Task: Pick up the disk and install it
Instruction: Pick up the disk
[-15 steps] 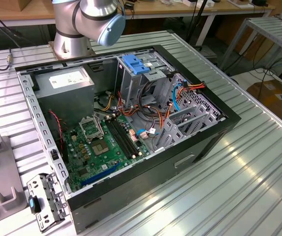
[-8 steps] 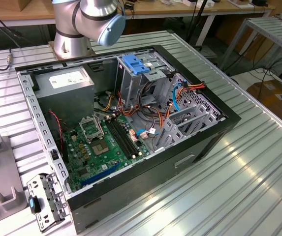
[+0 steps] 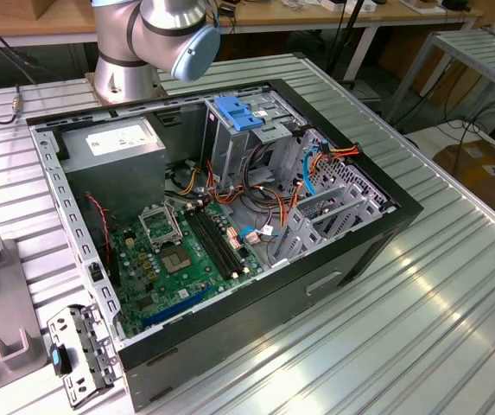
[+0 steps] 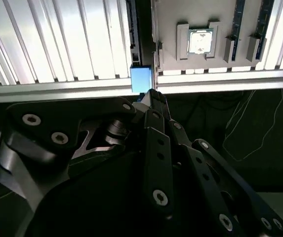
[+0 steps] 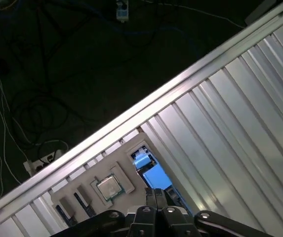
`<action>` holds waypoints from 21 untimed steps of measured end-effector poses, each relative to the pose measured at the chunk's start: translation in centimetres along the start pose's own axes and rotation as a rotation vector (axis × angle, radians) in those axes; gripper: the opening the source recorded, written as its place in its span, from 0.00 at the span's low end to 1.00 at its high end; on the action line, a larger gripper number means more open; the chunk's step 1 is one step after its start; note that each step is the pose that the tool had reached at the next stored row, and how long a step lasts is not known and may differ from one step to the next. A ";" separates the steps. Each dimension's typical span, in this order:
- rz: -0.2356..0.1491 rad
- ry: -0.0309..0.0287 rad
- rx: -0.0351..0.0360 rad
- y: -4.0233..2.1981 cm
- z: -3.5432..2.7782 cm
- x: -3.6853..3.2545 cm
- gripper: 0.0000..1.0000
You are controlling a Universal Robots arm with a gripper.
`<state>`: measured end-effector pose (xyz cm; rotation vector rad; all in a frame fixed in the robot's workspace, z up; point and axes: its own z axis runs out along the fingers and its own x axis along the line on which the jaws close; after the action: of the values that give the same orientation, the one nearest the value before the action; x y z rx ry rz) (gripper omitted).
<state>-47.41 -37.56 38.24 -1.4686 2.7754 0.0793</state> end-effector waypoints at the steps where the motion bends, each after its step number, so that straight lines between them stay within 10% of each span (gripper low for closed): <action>1: -0.018 0.0009 -0.0005 0.00 0.03 0.00 0.11; 21: -0.344 0.0153 -0.0082 -0.01 0.20 0.01 0.11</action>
<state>-47.42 -37.56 38.04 -1.9278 2.4895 0.0783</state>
